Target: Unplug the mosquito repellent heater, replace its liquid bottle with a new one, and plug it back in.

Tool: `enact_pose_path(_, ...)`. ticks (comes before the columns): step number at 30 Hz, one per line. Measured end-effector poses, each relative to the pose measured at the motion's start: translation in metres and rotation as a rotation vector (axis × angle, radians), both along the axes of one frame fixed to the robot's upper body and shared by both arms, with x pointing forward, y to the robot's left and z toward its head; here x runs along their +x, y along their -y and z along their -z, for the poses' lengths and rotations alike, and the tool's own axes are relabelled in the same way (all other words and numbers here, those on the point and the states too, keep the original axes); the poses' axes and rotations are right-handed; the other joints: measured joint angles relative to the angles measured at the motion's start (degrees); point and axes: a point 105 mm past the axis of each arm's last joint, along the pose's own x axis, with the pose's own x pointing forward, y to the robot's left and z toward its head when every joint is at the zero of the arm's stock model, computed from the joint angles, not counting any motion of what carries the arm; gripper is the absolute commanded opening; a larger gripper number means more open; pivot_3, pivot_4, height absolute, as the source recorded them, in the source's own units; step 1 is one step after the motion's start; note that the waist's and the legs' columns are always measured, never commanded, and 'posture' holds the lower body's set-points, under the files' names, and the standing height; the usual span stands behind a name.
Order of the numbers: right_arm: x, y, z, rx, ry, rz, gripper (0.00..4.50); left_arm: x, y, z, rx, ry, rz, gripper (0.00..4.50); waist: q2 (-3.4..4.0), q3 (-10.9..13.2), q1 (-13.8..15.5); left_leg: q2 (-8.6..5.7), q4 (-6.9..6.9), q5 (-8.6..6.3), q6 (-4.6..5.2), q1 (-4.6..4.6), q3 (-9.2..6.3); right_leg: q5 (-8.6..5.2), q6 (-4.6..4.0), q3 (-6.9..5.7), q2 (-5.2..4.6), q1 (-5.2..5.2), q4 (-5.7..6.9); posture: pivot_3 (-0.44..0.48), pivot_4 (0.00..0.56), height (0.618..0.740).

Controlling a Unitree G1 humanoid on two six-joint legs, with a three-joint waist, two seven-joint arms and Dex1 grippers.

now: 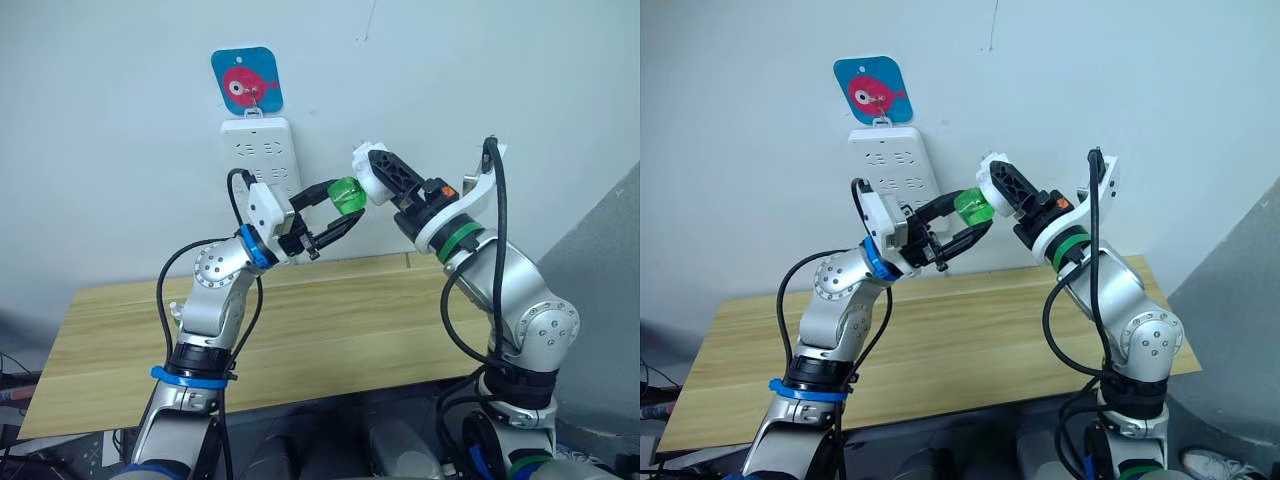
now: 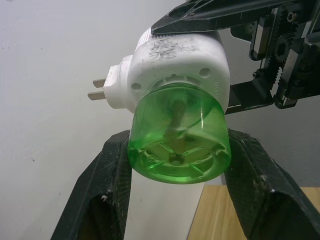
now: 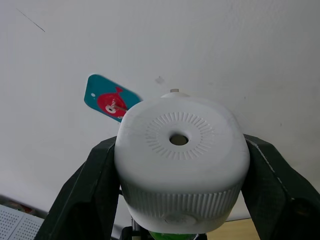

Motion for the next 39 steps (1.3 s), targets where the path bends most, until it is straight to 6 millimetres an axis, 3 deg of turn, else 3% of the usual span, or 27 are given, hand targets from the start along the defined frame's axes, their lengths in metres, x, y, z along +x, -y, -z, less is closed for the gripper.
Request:
enact_pose_path(2, 0.000, 0.000, 0.001, -0.006, -0.003, -0.003, 2.94, 0.000, 0.000, 0.001, 0.002, -0.001, 0.003, 2.27, 0.00, 0.00, 0.00, 0.00, 0.00, 0.00, 0.00, 0.00, 0.00, 0.00, 0.00, 0.00, 0.00, 0.00, -0.01, -0.251, 0.121, 0.723)
enact_pose_path(6, -0.001, 0.003, 0.009, -0.033, -0.022, -0.007, 4.35, 0.002, -0.003, 0.003, 0.007, -0.004, -0.006, 2.27, 0.00, 0.00, 0.01, 0.01, 0.00, 0.00, 0.00, 0.00, 0.00, 0.00, 0.00, 0.00, 0.00, 0.00, -0.01, -0.251, 0.122, 0.723)
enact_pose_path(7, -0.001, 0.004, 0.011, -0.040, -0.028, -0.007, 4.50, 0.002, -0.005, 0.003, 0.017, -0.001, -0.007, 2.27, 0.00, 0.00, 0.02, 0.01, 0.00, 0.00, 0.00, 0.00, 0.00, 0.00, 0.00, 0.00, 0.00, 0.00, -0.01, -0.250, 0.124, 0.723)
enact_pose_path(18, -0.018, 0.054, 0.015, -0.293, 0.020, -0.171, 4.50, -0.008, -0.021, 0.022, 0.244, 0.010, 0.134, 2.27, 0.08, 0.06, 0.68, 0.02, -0.01, 0.00, 0.01, 0.03, 0.33, -0.06, 0.09, 0.09, 0.27, 0.09, -0.15, -0.243, 0.132, 0.723)
enact_pose_path(22, -0.024, 0.062, 0.038, -0.325, -0.047, -0.287, 4.50, -0.017, -0.022, 0.028, 0.319, 0.055, 0.206, 2.27, 0.09, 0.07, 1.34, 0.14, -0.02, -0.01, 0.01, 0.03, 0.39, -0.06, 0.08, 0.09, 0.42, 0.09, -0.17, -0.238, 0.138, 0.723)
enact_pose_path(29, -0.037, 0.054, 0.059, -0.348, -0.101, -0.473, 4.50, -0.034, -0.019, 0.044, 0.404, 0.109, 0.305, 2.27, 0.22, 0.17, 2.04, 0.13, 0.04, 0.00, 0.01, 0.06, 0.45, -0.11, 0.17, 0.17, 0.42, 0.13, -0.17, -0.231, 0.144, 0.723)
enact_pose_path(39, -0.050, 0.038, 0.064, -0.315, -0.094, -0.647, 4.50, -0.041, -0.015, 0.050, 0.447, 0.146, 0.346, 2.27, 0.21, 0.21, 3.11, 0.13, 0.05, -0.01, 0.01, 0.06, 0.44, -0.15, 0.24, 0.16, 0.41, 0.15, -0.18, -0.217, 0.151, 0.723)
